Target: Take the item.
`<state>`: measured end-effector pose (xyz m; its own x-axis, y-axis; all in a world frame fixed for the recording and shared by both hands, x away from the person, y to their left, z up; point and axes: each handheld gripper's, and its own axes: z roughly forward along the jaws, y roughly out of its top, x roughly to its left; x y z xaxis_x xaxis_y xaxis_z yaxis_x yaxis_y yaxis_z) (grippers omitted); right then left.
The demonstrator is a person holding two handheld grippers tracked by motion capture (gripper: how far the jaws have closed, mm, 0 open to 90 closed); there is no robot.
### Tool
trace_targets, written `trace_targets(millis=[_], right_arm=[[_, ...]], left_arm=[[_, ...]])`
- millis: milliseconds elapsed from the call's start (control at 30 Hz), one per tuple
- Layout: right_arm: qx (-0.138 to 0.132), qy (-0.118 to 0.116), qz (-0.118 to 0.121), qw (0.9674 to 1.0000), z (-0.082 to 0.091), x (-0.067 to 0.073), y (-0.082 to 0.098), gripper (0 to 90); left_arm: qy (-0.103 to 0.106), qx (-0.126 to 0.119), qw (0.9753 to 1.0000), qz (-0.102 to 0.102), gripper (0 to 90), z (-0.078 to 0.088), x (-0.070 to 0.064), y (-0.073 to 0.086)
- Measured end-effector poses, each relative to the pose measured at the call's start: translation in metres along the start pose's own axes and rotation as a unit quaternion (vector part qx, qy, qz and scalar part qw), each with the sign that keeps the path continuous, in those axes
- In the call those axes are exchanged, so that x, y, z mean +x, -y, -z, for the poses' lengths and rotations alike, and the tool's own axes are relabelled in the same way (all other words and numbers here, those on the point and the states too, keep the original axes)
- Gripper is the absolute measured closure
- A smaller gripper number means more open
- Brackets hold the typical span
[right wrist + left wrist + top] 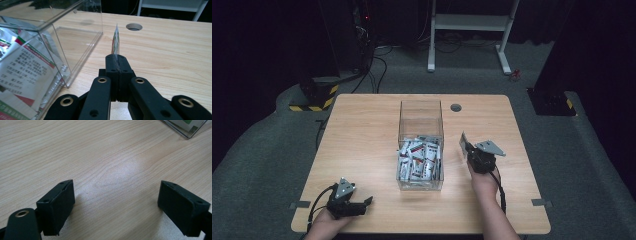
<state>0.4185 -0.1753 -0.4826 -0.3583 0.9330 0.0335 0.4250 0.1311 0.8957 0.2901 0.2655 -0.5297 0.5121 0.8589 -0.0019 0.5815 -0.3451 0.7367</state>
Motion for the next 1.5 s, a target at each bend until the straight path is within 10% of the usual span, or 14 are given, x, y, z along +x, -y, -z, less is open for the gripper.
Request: trace_targets(millis=[500,1500], right_arm=[[0.025,0.014,-0.009,0.9996,-0.009,-0.012,0.009,88.1],[0.031,0.043,-0.014,0.9985,0.007,-0.033,0.008,54.6]], left_arm=[[0.000,0.000,1.0000,0.000,14.5,0.000,0.000,0.000],[0.001,0.001,1.0000,0.000,14.5,0.000,0.000,0.000]])
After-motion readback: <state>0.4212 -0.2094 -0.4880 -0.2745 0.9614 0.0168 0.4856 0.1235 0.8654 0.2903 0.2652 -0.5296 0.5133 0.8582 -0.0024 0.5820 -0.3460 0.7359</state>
